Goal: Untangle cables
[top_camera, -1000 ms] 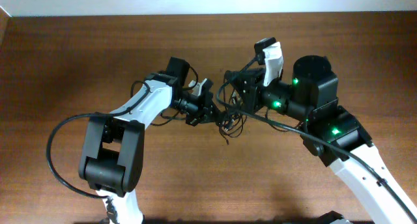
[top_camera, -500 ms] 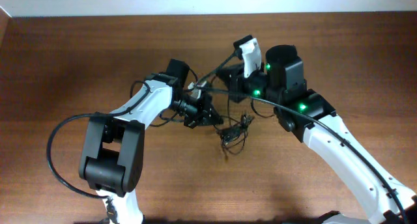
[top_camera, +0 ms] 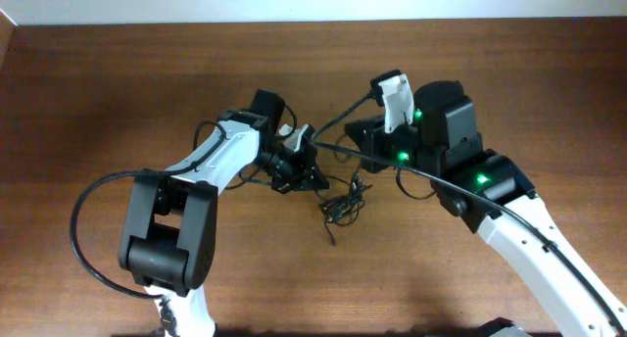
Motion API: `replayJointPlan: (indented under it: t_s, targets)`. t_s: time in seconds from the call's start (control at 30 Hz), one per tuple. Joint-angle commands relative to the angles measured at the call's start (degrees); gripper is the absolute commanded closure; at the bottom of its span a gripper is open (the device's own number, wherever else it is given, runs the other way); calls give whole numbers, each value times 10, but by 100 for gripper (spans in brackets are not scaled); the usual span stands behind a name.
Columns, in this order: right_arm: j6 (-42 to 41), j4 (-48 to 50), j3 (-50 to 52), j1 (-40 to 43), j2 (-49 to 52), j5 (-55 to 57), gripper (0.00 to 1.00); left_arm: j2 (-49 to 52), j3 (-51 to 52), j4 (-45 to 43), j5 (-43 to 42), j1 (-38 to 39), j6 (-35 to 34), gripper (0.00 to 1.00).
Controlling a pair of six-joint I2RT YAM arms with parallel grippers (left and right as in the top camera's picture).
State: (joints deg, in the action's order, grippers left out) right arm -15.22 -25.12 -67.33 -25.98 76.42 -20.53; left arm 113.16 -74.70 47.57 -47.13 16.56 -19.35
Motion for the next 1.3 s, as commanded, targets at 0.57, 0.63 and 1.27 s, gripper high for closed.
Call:
replayJointPlan:
  t_s: [0.57,0.63,1.27]
  targets:
    - [-55,-226,-3,-2,160,178,96,4,-3,1,145,2,-7,100]
    - [-63,-227,-3,-2,163,178,96,4,-3,0,144,-3,-8,100]
    - [-228,-240,-3,-3,168,126,96,4,-4,-1,60,-110,-17,36]
